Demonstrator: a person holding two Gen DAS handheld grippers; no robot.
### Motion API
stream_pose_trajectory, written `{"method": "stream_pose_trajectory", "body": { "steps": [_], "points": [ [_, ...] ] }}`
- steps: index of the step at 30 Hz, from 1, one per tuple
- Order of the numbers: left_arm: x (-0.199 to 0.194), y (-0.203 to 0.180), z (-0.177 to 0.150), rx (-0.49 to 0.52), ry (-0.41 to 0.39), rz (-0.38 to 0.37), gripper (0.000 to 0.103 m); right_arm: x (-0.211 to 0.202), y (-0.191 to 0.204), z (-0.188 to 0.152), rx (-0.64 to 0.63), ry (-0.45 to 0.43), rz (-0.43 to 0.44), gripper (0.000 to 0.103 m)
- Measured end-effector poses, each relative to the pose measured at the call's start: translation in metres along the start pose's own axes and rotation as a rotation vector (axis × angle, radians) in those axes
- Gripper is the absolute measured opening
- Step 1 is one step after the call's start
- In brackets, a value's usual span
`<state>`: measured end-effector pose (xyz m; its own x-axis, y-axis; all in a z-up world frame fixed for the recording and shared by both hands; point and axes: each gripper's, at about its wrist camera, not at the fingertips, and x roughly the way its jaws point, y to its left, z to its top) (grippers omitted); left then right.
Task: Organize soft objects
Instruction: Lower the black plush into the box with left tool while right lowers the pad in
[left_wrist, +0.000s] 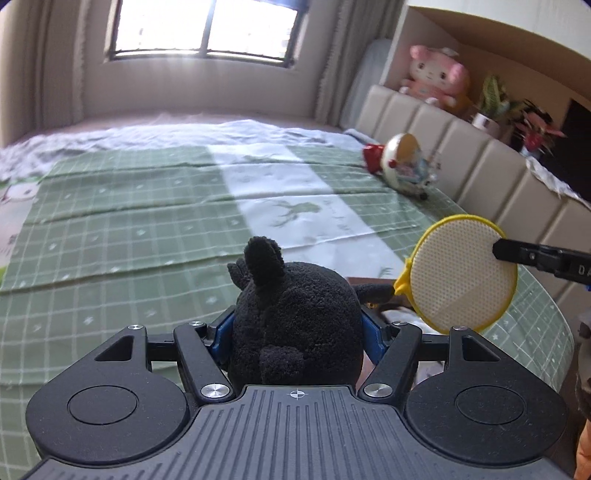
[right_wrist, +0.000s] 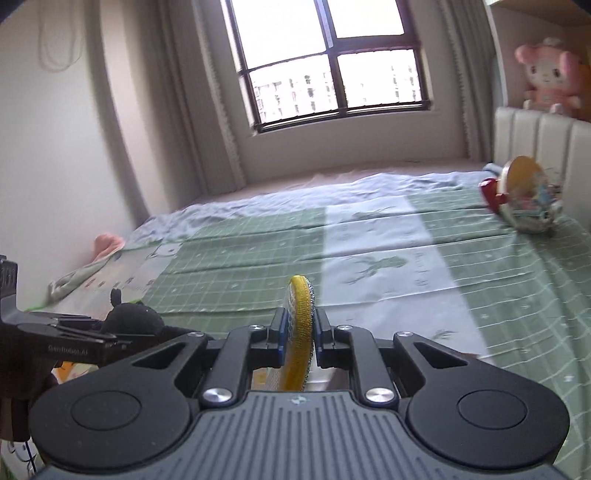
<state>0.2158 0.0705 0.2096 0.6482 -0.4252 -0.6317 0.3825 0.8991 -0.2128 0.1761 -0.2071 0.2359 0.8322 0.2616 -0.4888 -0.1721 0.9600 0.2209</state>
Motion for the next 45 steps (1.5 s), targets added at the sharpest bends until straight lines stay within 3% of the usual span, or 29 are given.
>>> {"method": "stream_pose_trajectory", "body": {
  "steps": [6,10,15,20,26,29,33,36,38,39,45],
  "points": [
    [0.045,-0.077,0.004,0.134,0.035,-0.071,0.072,-0.018,-0.062,-0.008,0.051,-0.020,-0.072,0.014],
    [0.074,-0.108,-0.004,0.154,0.083,-0.134,0.072,-0.020,-0.090,-0.017,0.086,-0.025,-0.091,0.014],
    [0.126,-0.130,-0.025,0.115,0.176,-0.220,0.072,-0.010,-0.116,-0.029,0.137,-0.018,-0.097,0.014],
    [0.175,-0.140,-0.054,0.152,0.286,-0.215,0.072,0.023,-0.132,-0.047,0.202,0.030,-0.079,0.014],
    [0.198,-0.135,-0.063,0.131,0.299,-0.199,0.072,0.070,-0.127,-0.061,0.225,0.117,-0.043,0.014],
    [0.202,-0.138,-0.073,0.180,0.290,-0.134,0.073,0.087,-0.121,-0.068,0.230,0.155,-0.013,0.014],
    [0.194,-0.136,-0.075,0.185,0.256,-0.132,0.074,0.084,-0.109,-0.069,0.186,0.169,0.031,0.016],
    [0.183,-0.132,-0.069,0.171,0.230,-0.130,0.074,0.064,-0.111,-0.065,0.165,0.144,0.043,0.029],
    [0.168,-0.128,-0.065,0.160,0.190,-0.135,0.070,0.047,-0.117,-0.062,0.139,0.109,0.014,0.050],
    [0.160,-0.125,-0.063,0.153,0.170,-0.135,0.070,0.040,-0.120,-0.062,0.124,0.093,-0.007,0.055],
    [0.124,-0.106,-0.057,0.068,0.049,-0.120,0.070,0.035,-0.135,-0.069,0.123,0.099,-0.082,0.059]
  ]
}}
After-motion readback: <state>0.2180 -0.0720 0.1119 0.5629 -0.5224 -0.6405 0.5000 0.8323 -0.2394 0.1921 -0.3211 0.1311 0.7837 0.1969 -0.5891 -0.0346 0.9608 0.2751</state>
